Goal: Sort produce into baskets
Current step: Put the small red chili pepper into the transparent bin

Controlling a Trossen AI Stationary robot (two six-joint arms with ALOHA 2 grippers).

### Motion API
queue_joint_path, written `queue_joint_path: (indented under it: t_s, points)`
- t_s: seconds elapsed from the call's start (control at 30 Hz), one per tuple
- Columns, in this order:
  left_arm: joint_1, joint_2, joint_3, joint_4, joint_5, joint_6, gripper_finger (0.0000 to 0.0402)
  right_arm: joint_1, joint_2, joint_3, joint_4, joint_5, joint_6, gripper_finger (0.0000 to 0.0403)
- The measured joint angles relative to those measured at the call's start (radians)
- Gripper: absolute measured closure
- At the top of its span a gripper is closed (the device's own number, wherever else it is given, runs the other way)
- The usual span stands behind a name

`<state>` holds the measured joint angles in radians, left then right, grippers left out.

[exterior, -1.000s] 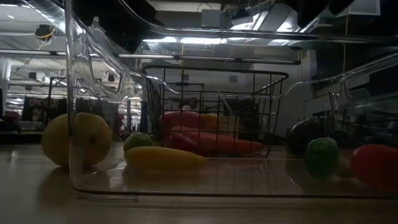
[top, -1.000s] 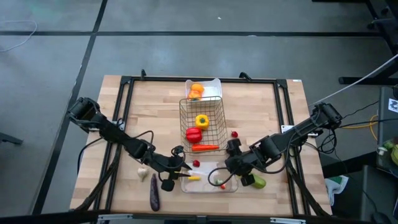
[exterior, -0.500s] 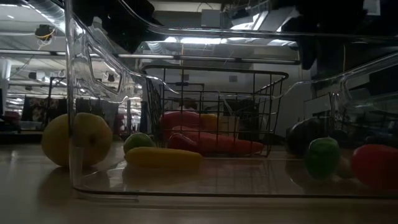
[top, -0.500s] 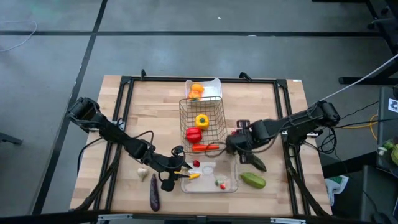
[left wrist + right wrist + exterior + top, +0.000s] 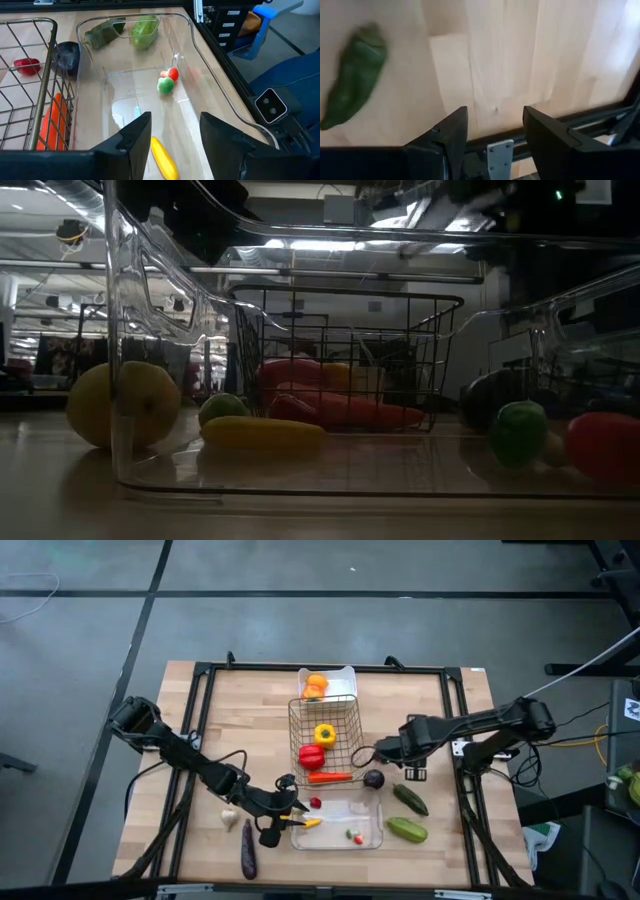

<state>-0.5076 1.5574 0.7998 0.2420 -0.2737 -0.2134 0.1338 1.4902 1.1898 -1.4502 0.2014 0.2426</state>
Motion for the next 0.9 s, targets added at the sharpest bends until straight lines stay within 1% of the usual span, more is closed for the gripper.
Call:
queue_joint_path:
  t_s: [0.13, 0.3, 0.37, 0.5, 0.6, 0.77, 0.9]
  points:
    - [0.0, 0.0, 0.0, 0.0, 0.0, 0.0, 0.0238, -0.06, -0.07, -0.146, 0.113, -0.014, 0.014, 0.0212]
    - [0.0, 0.0, 0.0, 0.0, 0.0, -0.001, 0.0239, -0.128, -0.109, -0.282, 0.315, -0.144, 0.019, 0.0212]
    - [0.0, 0.0, 0.0, 0.0, 0.0, -0.018, 0.0239, -0.144, -0.11, -0.316, 0.385, -0.161, 0.015, 0.0212]
    - [0.0, 0.0, 0.0, 0.0, 0.0, -0.047, 0.0239, -0.172, -0.111, -0.36, 0.517, -0.174, 0.015, 0.0212]
    - [0.0, 0.0, 0.0, 0.0, 0.0, -0.045, 0.0239, -0.194, -0.111, -0.364, 0.587, -0.194, 0.015, 0.0212]
    - [0.0, 0.0, 0.0, 0.0, 0.0, -0.043, 0.0239, -0.215, -0.111, -0.365, 0.716, -0.19, 0.027, 0.0212]
    - [0.0, 0.0, 0.0, 0.0, 0.0, -0.045, 0.0239, -0.213, -0.111, -0.365, 0.811, -0.166, 0.03, 0.0212]
